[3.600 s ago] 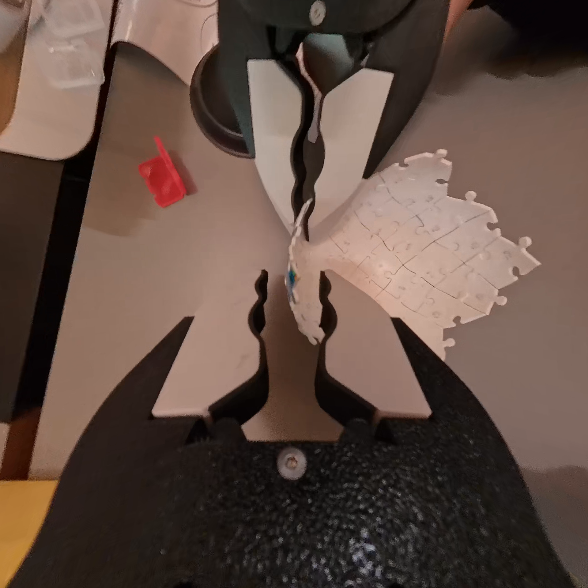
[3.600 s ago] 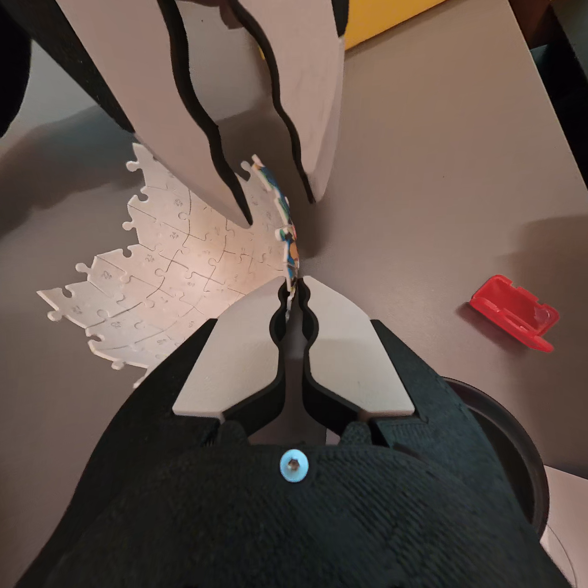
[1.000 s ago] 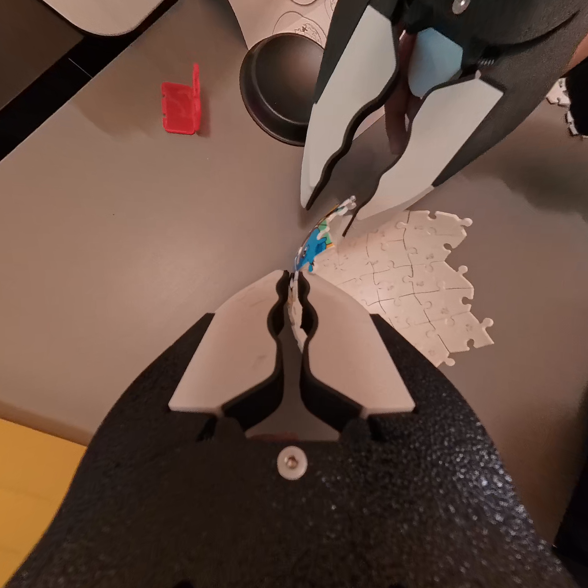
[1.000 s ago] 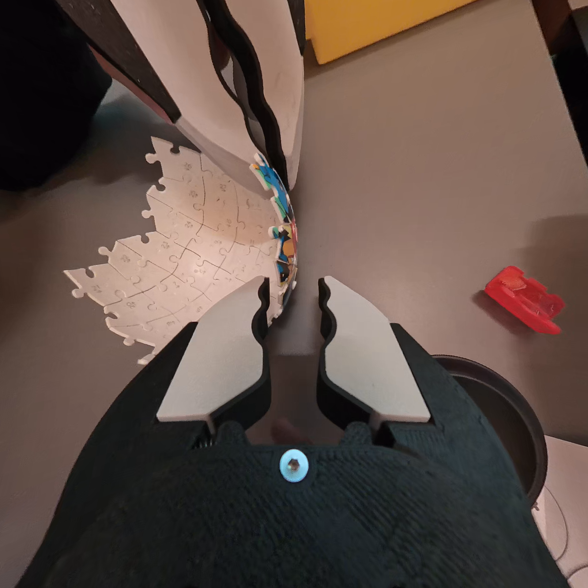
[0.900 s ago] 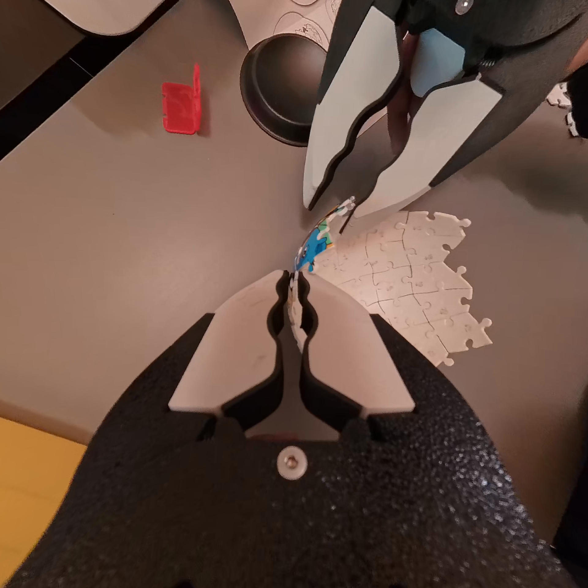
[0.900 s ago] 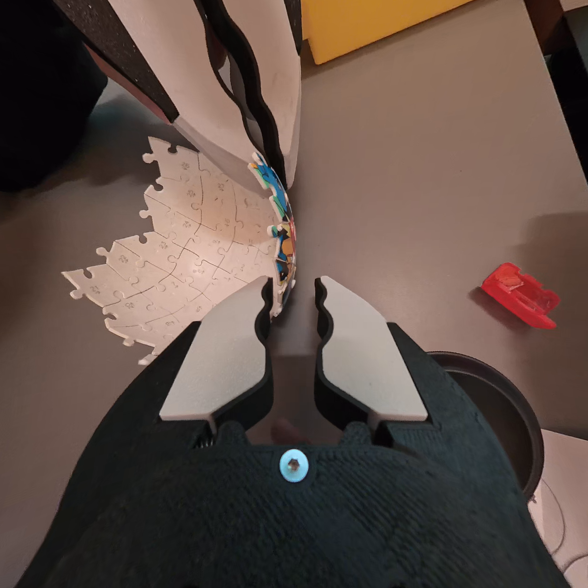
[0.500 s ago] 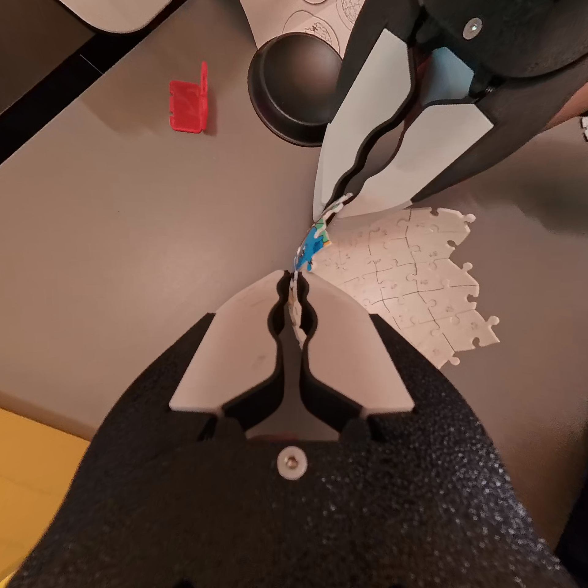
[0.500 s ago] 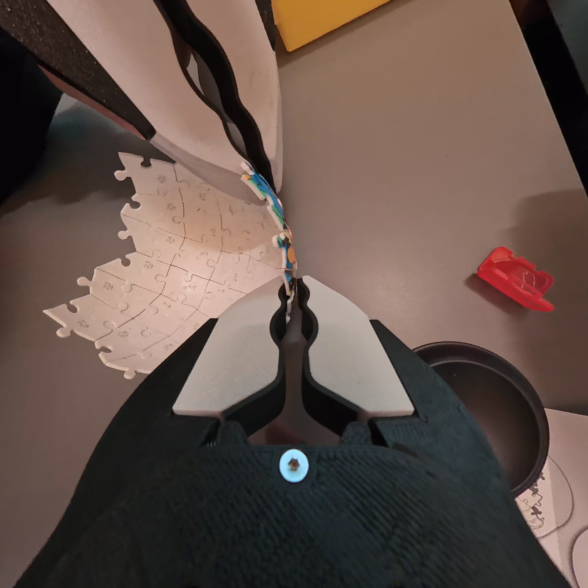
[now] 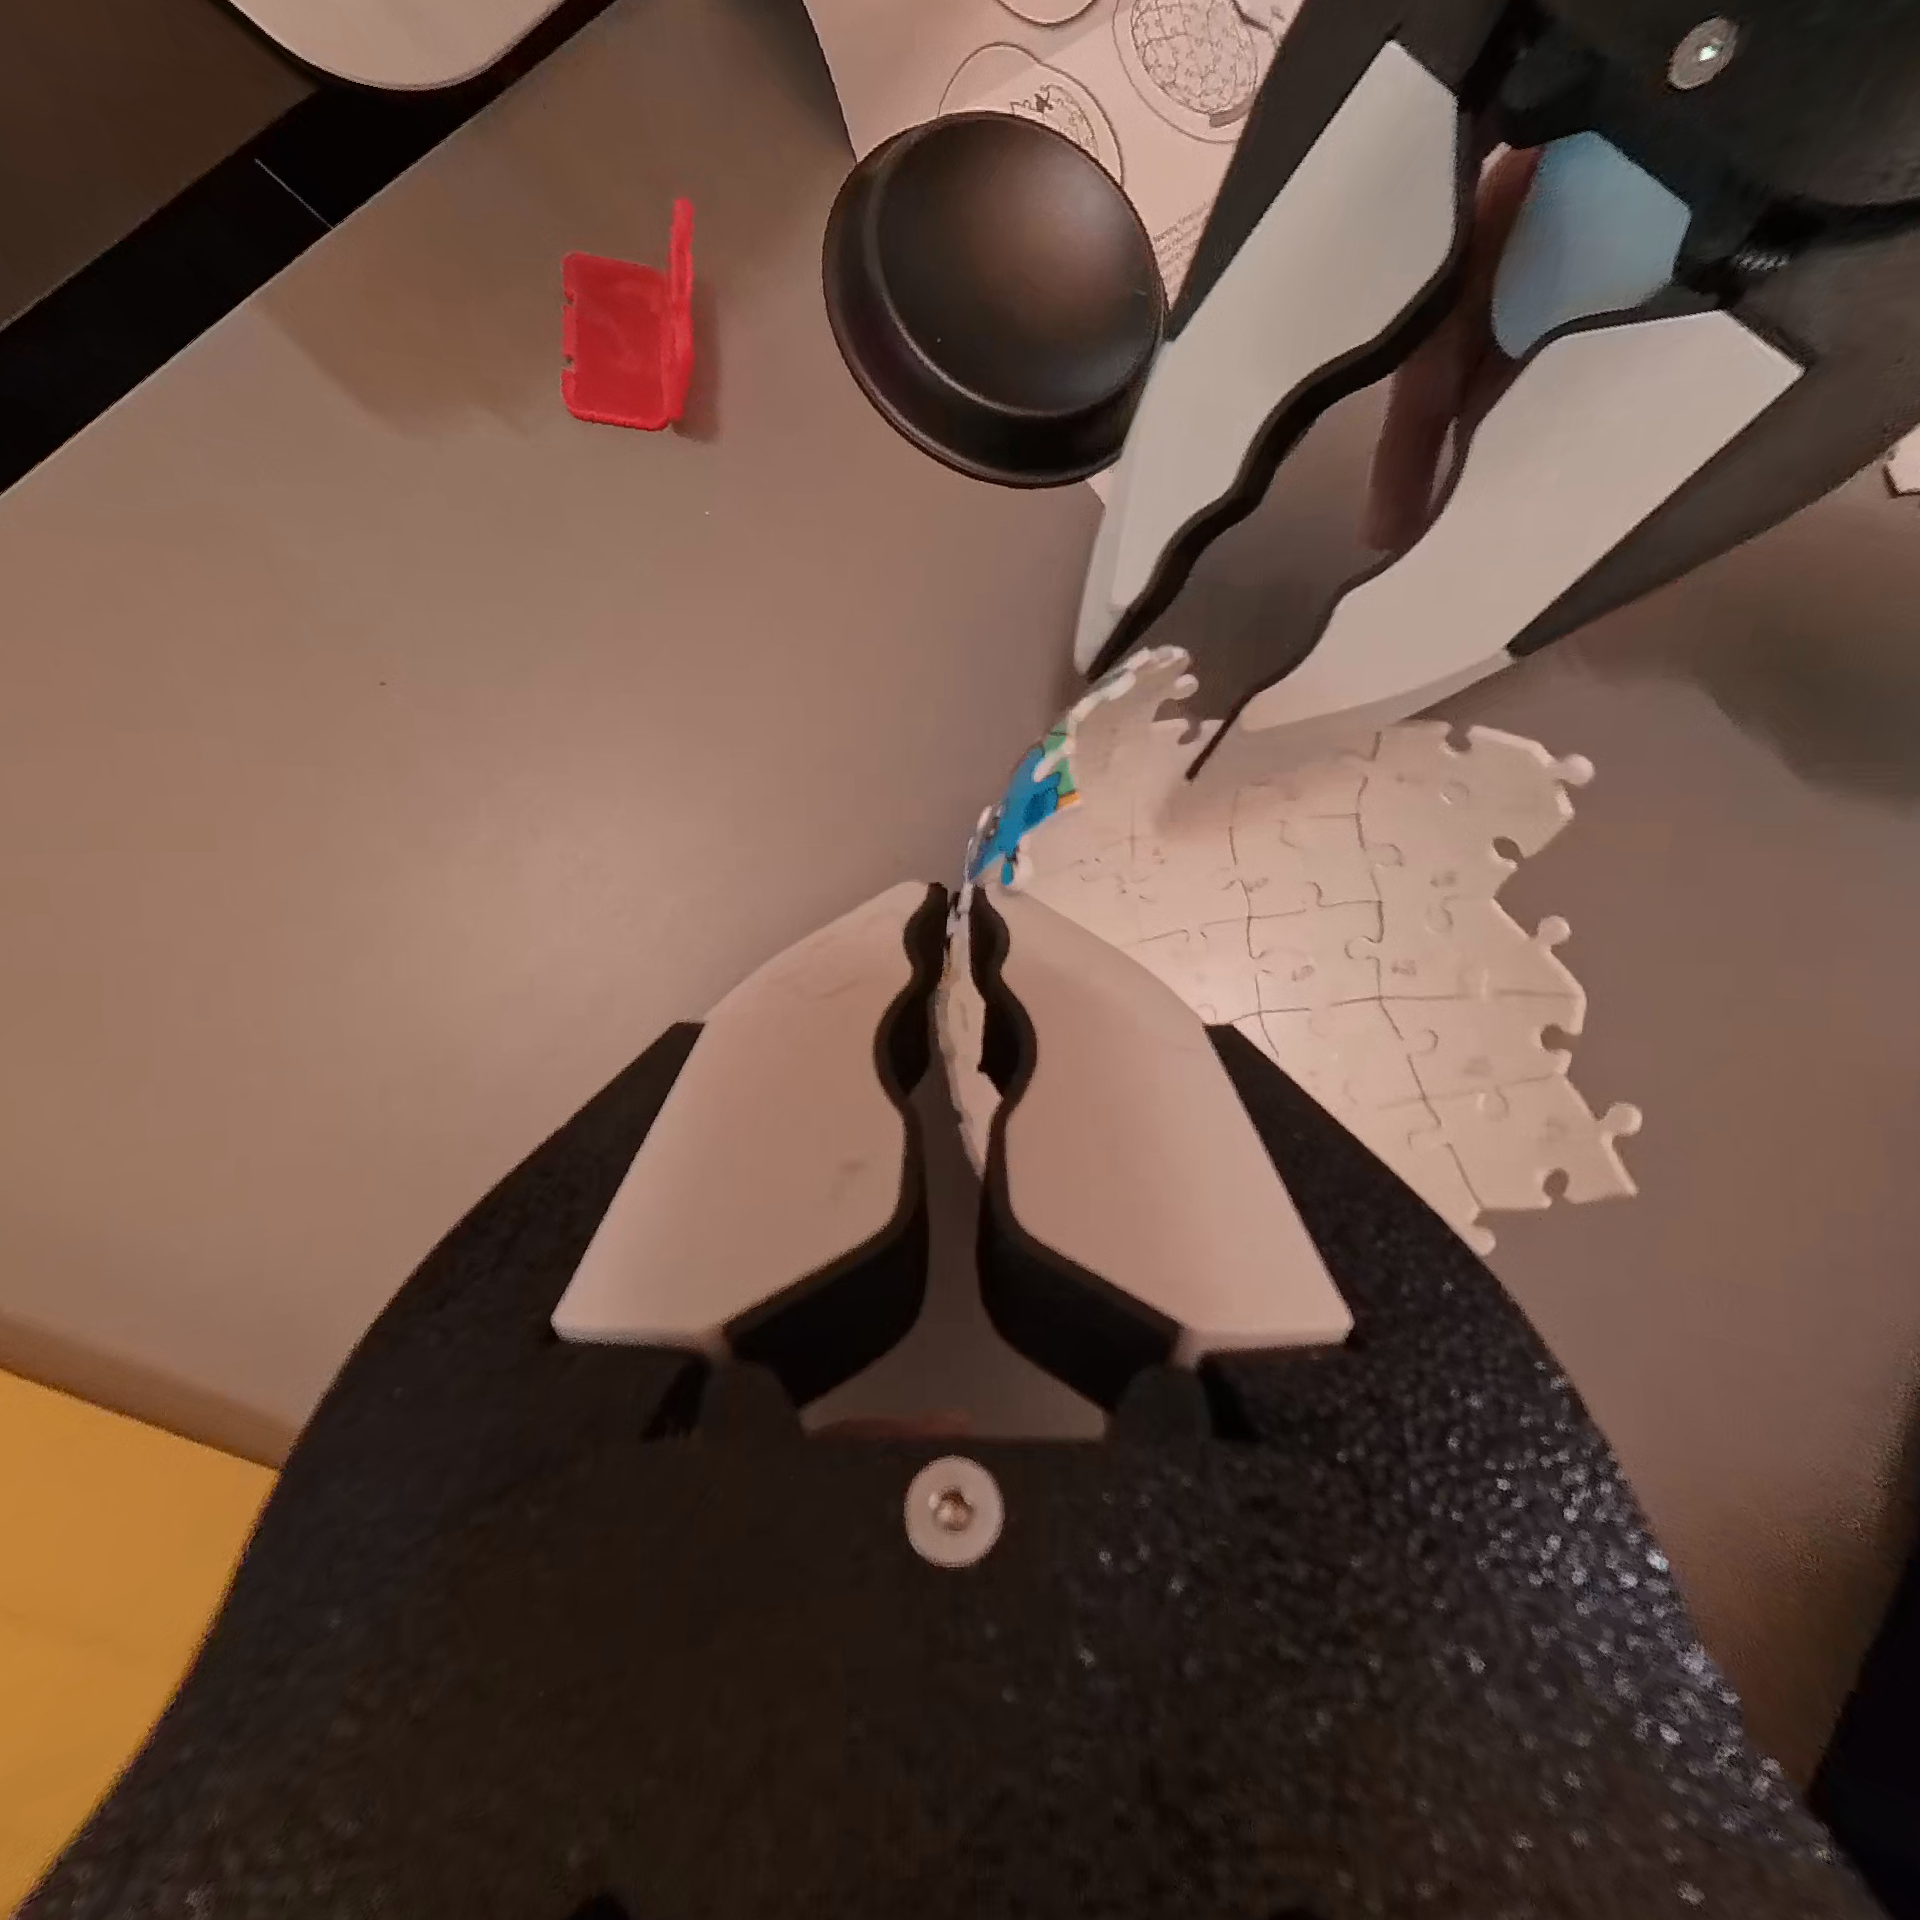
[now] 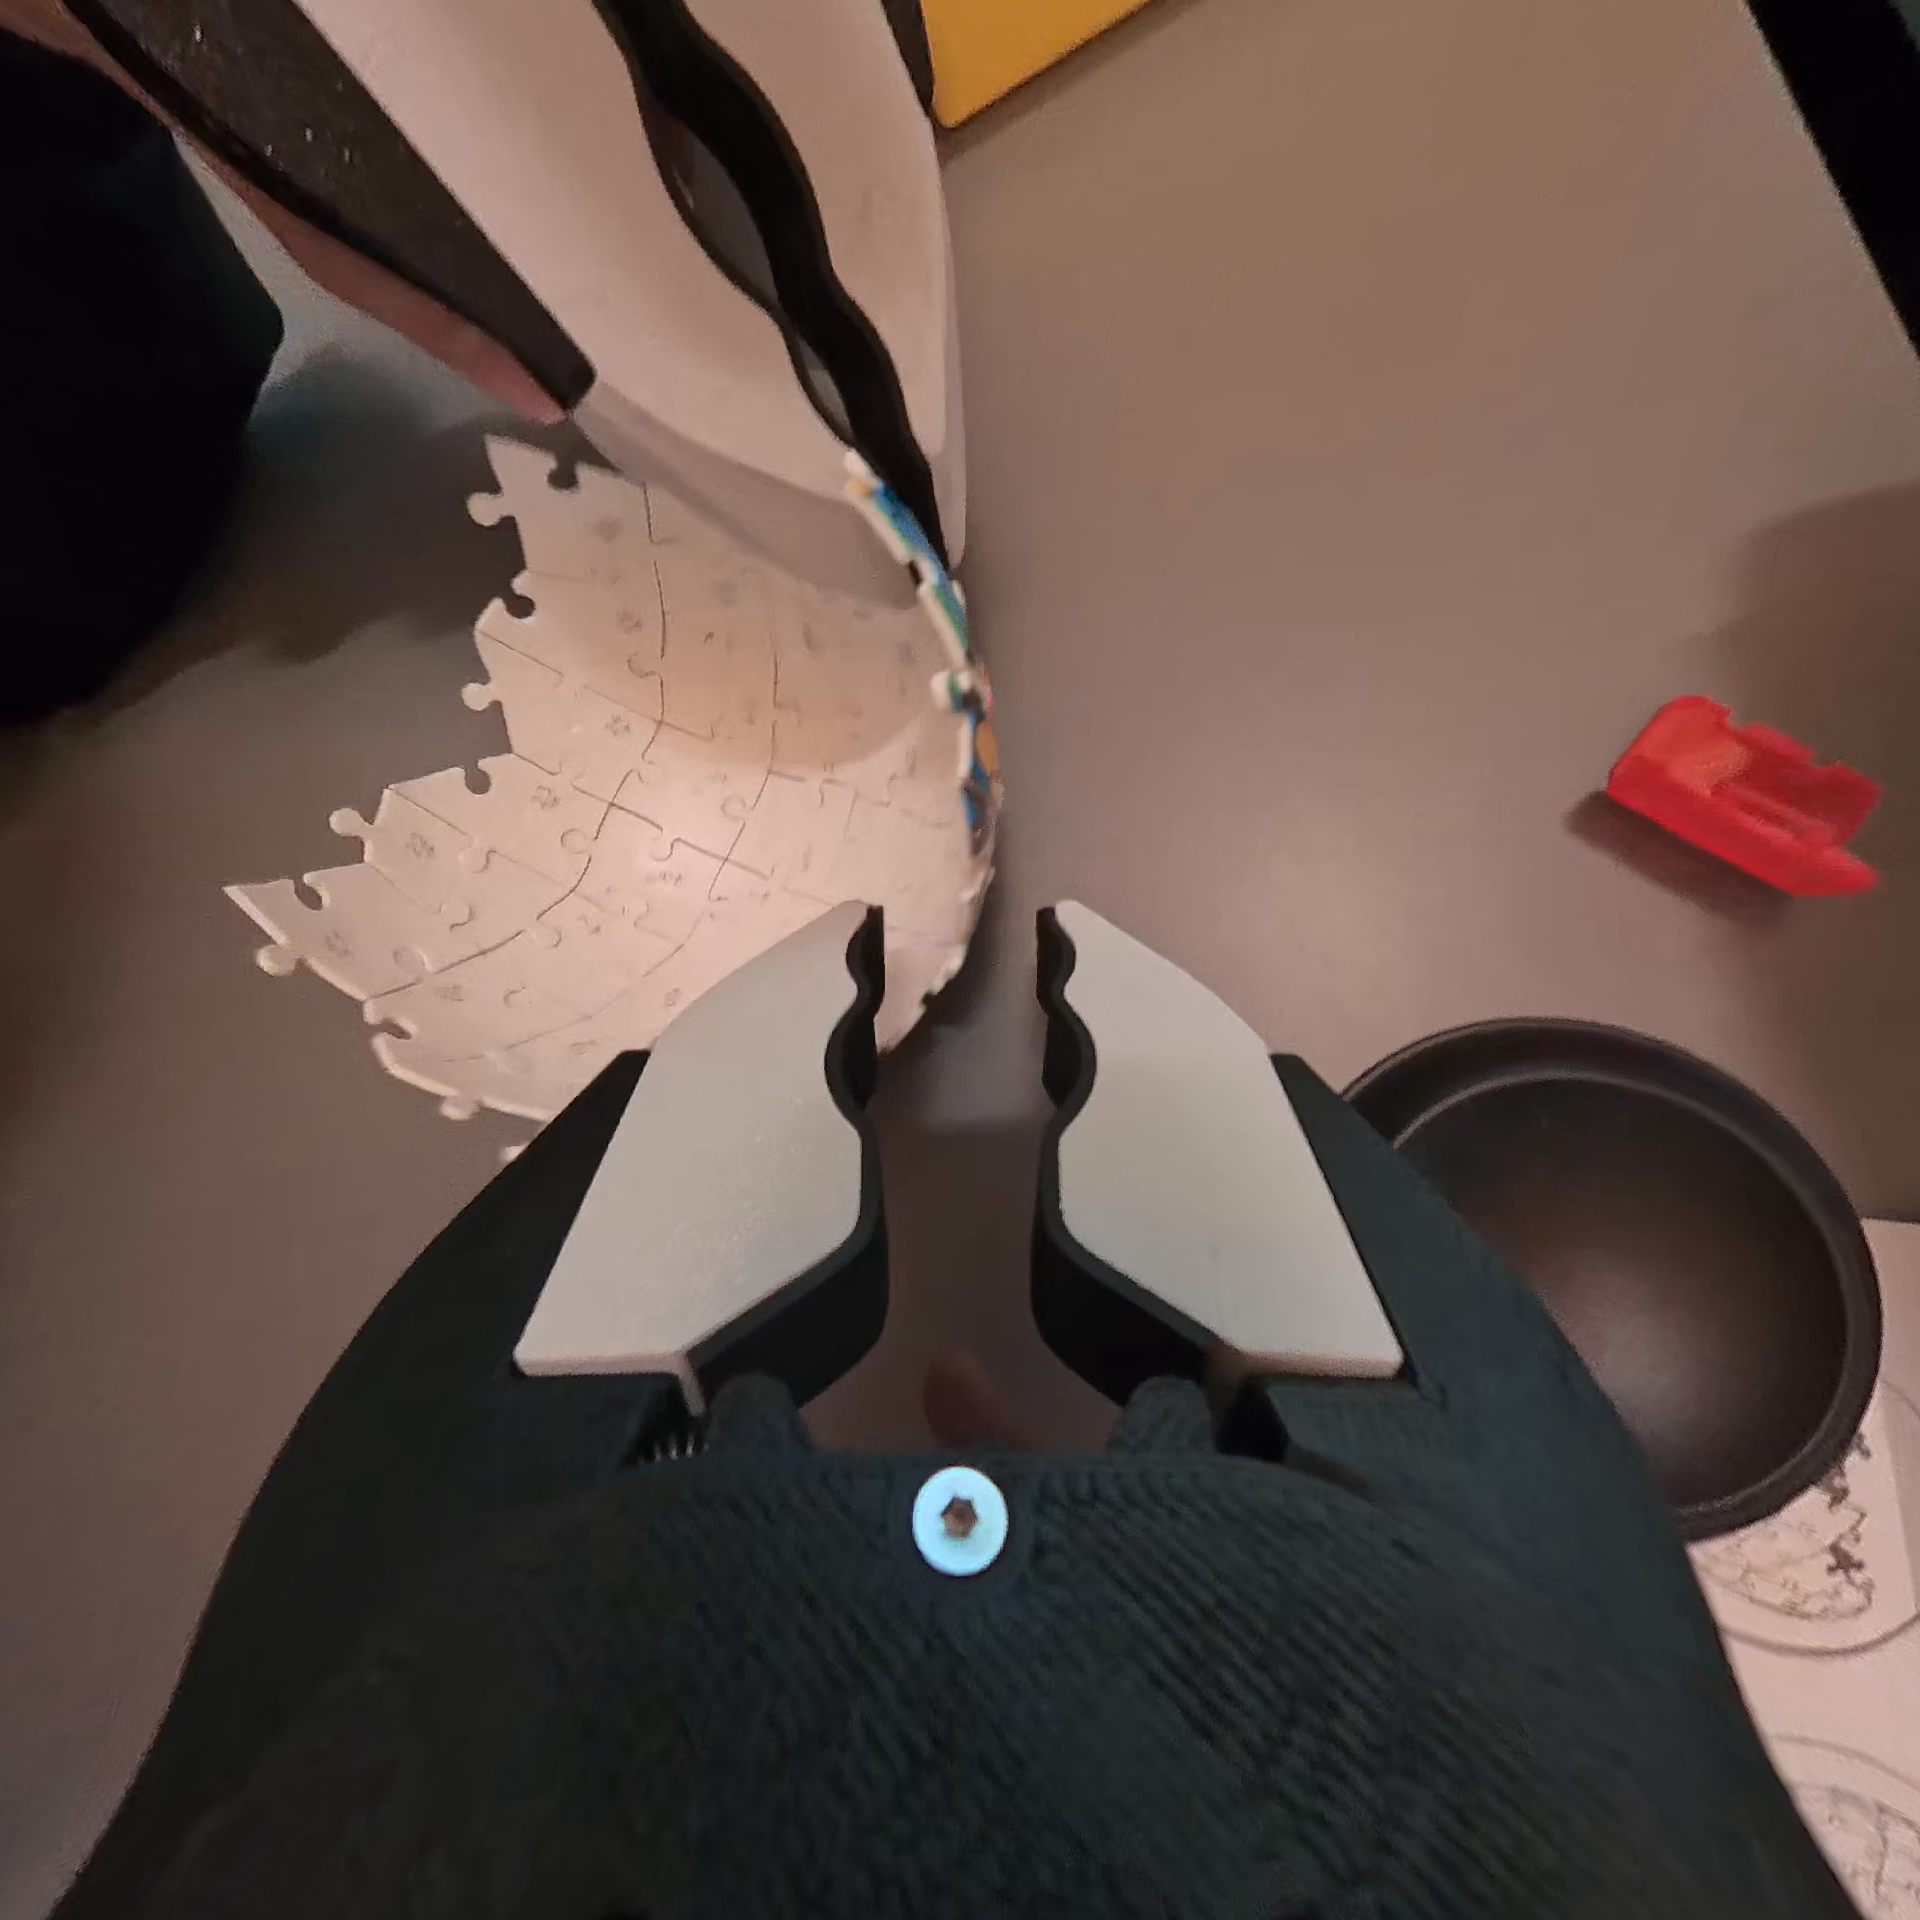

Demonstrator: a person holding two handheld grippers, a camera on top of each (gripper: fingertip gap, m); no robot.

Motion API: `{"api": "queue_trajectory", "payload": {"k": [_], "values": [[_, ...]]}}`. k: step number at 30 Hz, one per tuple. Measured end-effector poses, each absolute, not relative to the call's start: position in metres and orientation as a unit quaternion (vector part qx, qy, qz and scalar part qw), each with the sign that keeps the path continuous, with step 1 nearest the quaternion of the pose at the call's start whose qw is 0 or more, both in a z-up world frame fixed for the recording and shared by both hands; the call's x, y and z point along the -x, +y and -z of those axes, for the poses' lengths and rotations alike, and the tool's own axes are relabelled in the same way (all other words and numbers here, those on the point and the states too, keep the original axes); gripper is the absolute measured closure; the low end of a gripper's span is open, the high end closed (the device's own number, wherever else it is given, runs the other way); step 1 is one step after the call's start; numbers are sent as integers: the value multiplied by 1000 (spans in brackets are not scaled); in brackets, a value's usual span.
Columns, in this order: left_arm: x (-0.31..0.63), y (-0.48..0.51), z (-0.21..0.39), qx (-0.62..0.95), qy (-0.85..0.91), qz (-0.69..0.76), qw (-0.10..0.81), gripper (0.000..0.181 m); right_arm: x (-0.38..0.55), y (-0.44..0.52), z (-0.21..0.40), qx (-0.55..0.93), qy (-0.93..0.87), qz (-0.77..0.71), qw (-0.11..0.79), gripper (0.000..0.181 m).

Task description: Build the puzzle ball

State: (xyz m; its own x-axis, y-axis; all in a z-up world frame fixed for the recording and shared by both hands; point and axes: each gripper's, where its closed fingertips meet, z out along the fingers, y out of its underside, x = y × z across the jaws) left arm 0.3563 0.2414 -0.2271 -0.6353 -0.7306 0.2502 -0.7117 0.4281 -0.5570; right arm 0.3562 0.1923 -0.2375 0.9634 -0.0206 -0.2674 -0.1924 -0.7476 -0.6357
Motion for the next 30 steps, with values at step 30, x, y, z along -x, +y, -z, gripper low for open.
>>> {"api": "queue_trajectory", "payload": {"k": [30], "values": [[-354,238,221,420,847,326,18,177,-360,201,243,918,85,-108,372,177]]}}
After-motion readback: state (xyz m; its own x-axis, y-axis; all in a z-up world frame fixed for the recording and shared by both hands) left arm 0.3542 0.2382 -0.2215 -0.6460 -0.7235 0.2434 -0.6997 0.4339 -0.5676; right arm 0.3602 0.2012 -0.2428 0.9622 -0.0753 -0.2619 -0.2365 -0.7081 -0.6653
